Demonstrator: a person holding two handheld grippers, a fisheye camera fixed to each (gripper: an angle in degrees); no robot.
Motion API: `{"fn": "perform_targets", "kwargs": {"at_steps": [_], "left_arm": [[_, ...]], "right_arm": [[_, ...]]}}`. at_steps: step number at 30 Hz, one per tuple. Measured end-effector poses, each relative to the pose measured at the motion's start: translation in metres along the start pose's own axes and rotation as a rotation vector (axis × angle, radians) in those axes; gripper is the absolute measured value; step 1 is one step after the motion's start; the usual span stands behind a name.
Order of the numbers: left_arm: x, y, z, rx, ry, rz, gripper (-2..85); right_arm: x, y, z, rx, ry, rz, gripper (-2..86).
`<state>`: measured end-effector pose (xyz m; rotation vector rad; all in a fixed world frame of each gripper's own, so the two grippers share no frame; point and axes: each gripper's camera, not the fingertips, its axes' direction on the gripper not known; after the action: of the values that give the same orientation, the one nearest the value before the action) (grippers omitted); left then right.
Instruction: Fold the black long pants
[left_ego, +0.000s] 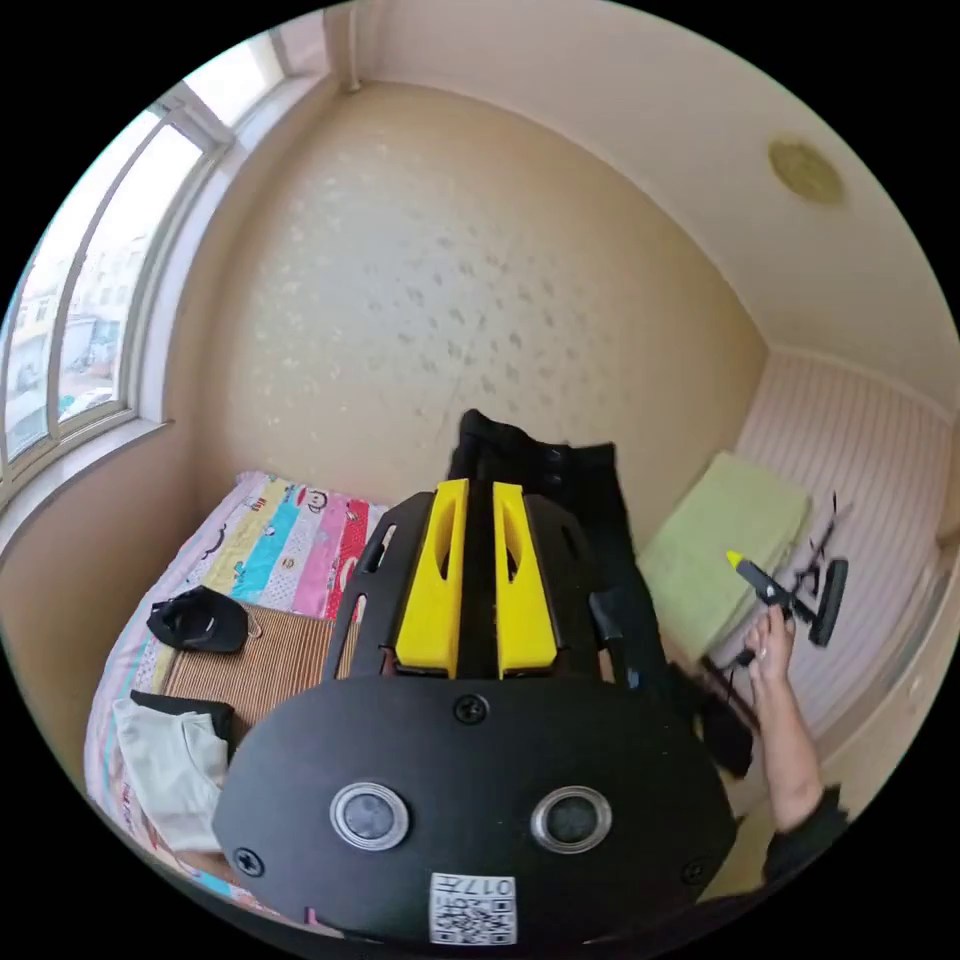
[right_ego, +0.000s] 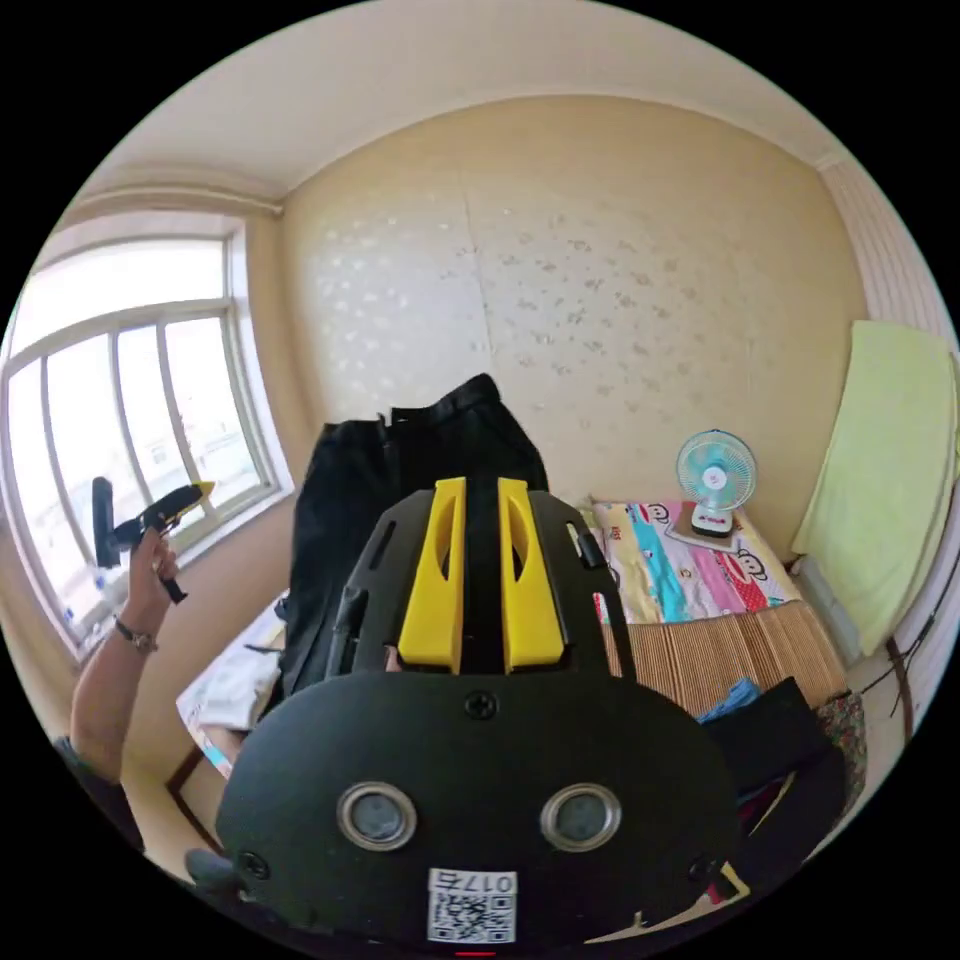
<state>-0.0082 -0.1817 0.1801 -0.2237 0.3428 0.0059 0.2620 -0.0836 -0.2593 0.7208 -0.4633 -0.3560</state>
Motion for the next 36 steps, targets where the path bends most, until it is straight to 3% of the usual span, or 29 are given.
{"fn": "perform_targets", "kwargs": {"at_steps": [4,7,10,12,13,17,20,21,22,24,26,28,31,35,36], "left_arm": [[-0.042,0.205,0.111,-0.45,0.04,0.13,7.0],[-0.058,0.359,0.151,-0.701,0.015,0.128,8.7],[-0.065,0.467,0.161,-0.829,-0.013,0.038,10.6],[-0.07,0.507,0.158,-0.859,0.011,-0.09,11.9],[-0.069,0.52,0.142,-0.771,0.041,-0.155,11.9],[-0.058,0.55,0.113,-0.71,0.043,-0.327,8.7],[-0.021,0.562,0.098,-0.747,0.062,-0.259,5.4],[0.005,0.561,0.082,-0.712,0.038,-0.152,5.2],[0.031,0.562,0.07,-0.715,-0.038,-0.021,5.2],[0.05,0.57,0.06,-0.777,-0.169,0.051,5.1],[0.048,0.574,0.047,-0.781,-0.143,-0.02,5.1],[0.037,0.563,0.022,-0.665,-0.033,-0.117,5.6],[0.03,0.535,0.015,-0.53,0.019,-0.078,8.6],[0.028,0.532,0.075,-0.65,0.033,0.0,10.3],[0.029,0.546,0.111,-0.797,0.037,0.01,9.2]], "right_arm": [[0.017,0.187,0.089,-0.311,0.007,-0.107,6.6],[0.044,0.322,0.119,-0.555,-0.064,-0.004,7.3],[0.069,0.416,0.106,-0.668,-0.127,0.196,7.5],[0.085,0.445,0.082,-0.643,-0.146,0.315,7.3],[0.096,0.454,0.063,-0.599,-0.14,0.373,7.3],[0.132,0.457,0.025,-0.467,-0.06,0.493,7.8],[0.152,0.456,0.031,-0.534,-0.134,0.571,8.0],[0.152,0.456,0.03,-0.523,-0.174,0.569,7.6],[0.148,0.456,0.028,-0.509,-0.178,0.549,7.4],[0.143,0.454,0.024,-0.511,-0.116,0.512,7.7],[0.142,0.453,0.021,-0.513,-0.052,0.486,8.6],[0.144,0.448,0.023,-0.537,-0.048,0.449,9.4],[0.152,0.438,0.026,-0.543,-0.059,0.418,9.8],[0.161,0.425,0.041,-0.57,-0.07,0.401,9.9],[0.163,0.42,0.047,-0.588,-0.081,0.401,9.9]]}}
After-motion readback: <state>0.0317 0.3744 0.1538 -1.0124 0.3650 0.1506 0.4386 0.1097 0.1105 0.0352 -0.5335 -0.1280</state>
